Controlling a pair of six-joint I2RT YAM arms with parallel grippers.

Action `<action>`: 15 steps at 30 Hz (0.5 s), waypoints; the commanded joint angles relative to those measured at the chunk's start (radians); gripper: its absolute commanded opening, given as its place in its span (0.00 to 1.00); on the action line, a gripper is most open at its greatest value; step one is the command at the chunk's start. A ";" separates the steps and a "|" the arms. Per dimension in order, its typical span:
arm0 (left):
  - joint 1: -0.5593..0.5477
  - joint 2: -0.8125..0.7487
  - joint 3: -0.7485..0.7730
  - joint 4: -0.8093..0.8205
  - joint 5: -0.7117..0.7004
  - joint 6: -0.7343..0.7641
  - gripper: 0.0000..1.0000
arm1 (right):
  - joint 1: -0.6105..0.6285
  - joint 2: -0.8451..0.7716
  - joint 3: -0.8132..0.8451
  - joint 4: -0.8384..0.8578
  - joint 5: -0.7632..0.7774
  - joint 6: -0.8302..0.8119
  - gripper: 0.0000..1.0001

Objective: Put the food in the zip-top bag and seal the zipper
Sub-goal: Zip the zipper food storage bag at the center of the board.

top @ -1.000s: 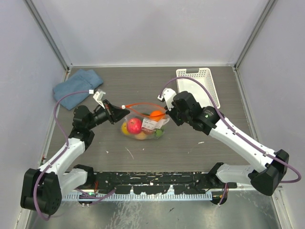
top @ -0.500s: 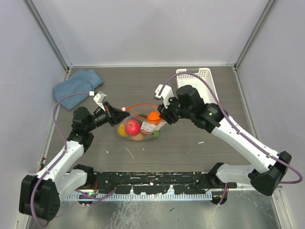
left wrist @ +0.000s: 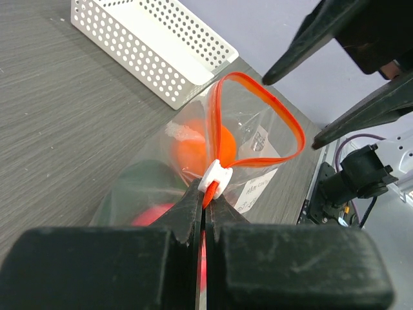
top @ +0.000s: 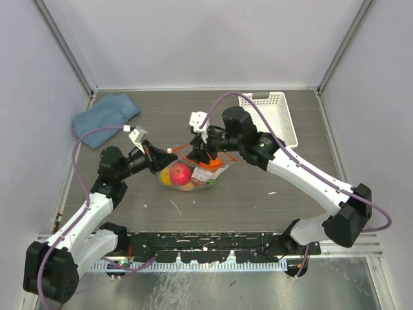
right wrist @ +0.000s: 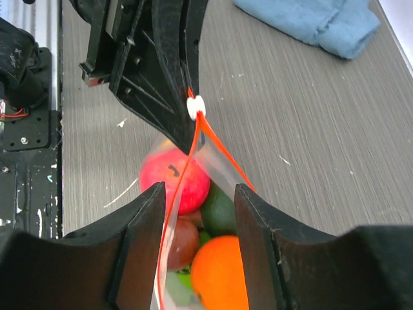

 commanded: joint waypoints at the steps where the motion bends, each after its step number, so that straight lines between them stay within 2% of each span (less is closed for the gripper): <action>1: -0.012 -0.028 0.019 0.017 0.000 0.034 0.00 | 0.019 0.054 0.076 0.149 -0.098 -0.029 0.52; 8: -0.018 -0.030 0.022 0.010 0.000 0.046 0.00 | 0.050 0.169 0.170 0.148 -0.151 -0.048 0.51; 15: -0.023 -0.029 0.022 0.007 0.001 0.051 0.00 | 0.056 0.228 0.196 0.145 -0.168 -0.059 0.45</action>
